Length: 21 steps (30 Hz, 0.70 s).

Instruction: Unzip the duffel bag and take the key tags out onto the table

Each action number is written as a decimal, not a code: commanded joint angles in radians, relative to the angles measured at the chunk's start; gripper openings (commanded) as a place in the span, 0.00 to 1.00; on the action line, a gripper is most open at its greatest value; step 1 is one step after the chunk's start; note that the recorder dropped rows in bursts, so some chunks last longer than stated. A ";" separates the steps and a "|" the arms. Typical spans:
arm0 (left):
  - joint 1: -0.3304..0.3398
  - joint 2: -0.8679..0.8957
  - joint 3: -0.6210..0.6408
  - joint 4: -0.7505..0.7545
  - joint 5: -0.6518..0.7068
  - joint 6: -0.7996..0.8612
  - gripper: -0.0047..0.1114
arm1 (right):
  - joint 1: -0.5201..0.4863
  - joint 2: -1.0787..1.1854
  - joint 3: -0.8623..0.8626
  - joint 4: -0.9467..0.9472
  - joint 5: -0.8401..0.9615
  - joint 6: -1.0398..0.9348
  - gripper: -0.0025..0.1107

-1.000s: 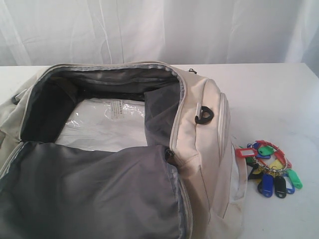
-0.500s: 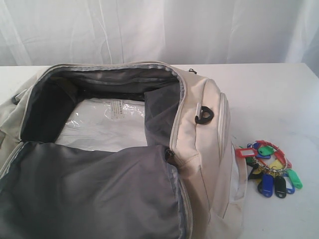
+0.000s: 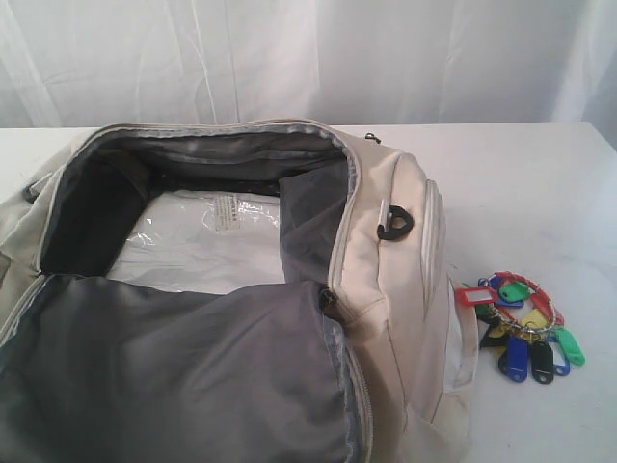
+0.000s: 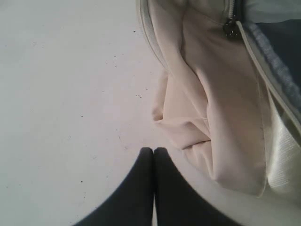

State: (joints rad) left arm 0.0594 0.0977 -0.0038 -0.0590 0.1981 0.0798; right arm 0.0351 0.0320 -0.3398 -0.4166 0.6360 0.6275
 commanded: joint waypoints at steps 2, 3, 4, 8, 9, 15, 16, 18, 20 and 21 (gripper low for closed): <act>0.001 -0.004 0.004 -0.007 0.004 0.002 0.04 | -0.007 -0.006 0.051 0.010 -0.042 0.006 0.02; 0.001 -0.004 0.004 -0.007 0.004 0.002 0.04 | -0.007 -0.006 0.071 0.010 -0.075 0.006 0.02; 0.001 -0.004 0.004 -0.007 0.004 0.002 0.04 | -0.007 -0.006 0.100 0.007 -0.129 0.006 0.02; 0.001 -0.004 0.004 -0.007 0.004 0.002 0.04 | -0.007 -0.006 0.237 -0.003 -0.352 0.000 0.02; 0.001 -0.004 0.004 -0.007 0.004 0.002 0.04 | -0.007 -0.006 0.266 0.004 -0.372 0.000 0.02; 0.001 -0.004 0.004 -0.007 0.004 0.002 0.04 | -0.007 -0.006 0.340 0.110 -0.374 -0.183 0.02; 0.001 -0.004 0.004 -0.007 0.004 0.002 0.04 | -0.007 -0.006 0.340 0.170 -0.365 -0.290 0.02; 0.001 -0.004 0.004 -0.007 0.004 0.002 0.04 | -0.007 -0.006 0.340 0.252 -0.379 -0.496 0.02; 0.001 -0.004 0.004 -0.007 0.004 0.002 0.04 | -0.007 -0.006 0.340 0.265 -0.383 -0.621 0.02; 0.001 -0.004 0.004 -0.007 0.004 0.002 0.04 | -0.007 -0.006 0.340 0.265 -0.383 -0.648 0.02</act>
State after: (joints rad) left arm 0.0594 0.0977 -0.0038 -0.0590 0.1981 0.0817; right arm 0.0310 0.0282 -0.0055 -0.1885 0.2755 0.1444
